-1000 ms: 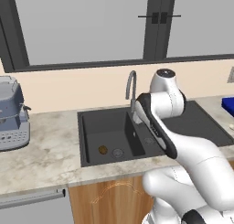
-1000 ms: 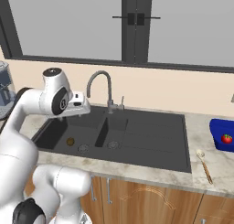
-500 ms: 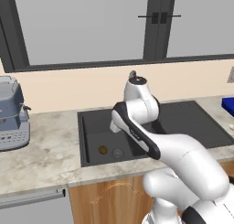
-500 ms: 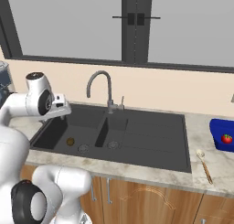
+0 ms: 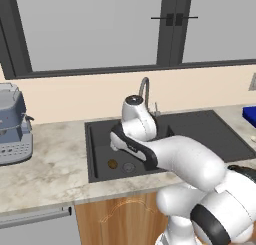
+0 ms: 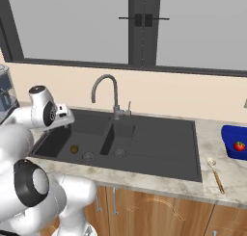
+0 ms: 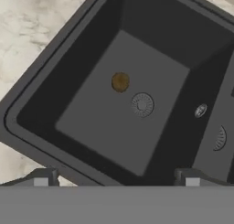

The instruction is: Pick up all produce items and place them in the sink. Turn on the sink faucet to wash them. Then turn the sink off and put them in the tray.

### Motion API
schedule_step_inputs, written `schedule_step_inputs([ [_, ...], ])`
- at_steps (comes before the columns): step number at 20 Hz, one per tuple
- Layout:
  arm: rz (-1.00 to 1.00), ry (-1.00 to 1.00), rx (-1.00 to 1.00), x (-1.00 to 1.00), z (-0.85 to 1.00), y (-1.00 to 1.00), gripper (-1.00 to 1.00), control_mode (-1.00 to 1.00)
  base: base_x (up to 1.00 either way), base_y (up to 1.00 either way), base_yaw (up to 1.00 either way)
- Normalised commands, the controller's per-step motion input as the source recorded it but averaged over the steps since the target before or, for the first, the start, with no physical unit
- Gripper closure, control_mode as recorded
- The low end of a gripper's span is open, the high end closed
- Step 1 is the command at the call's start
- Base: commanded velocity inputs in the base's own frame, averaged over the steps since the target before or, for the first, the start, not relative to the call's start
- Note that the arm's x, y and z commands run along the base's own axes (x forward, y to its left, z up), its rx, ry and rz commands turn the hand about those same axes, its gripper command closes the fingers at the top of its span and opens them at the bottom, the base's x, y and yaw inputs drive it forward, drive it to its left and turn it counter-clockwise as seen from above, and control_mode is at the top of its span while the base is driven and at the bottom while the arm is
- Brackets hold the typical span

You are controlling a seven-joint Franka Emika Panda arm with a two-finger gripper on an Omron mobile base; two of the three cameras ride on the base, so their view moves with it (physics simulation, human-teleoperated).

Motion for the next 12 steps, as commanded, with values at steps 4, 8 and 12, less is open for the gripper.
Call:
schedule_step_inputs([
  [4, 0.0, 0.1, 0.0, 0.6, -0.5, 0.12, -1.0, -1.0, 0.0, 0.0, 0.0],
  [8, 0.0, 0.11, 0.0, 0.5, -0.59, 0.12, -1.0, -1.0, 0.0, 0.0, 0.0],
  [12, 0.0, 0.05, -0.01, 0.46, -0.54, 0.11, -1.0, -1.0, 0.0, 0.0, 0.0],
])
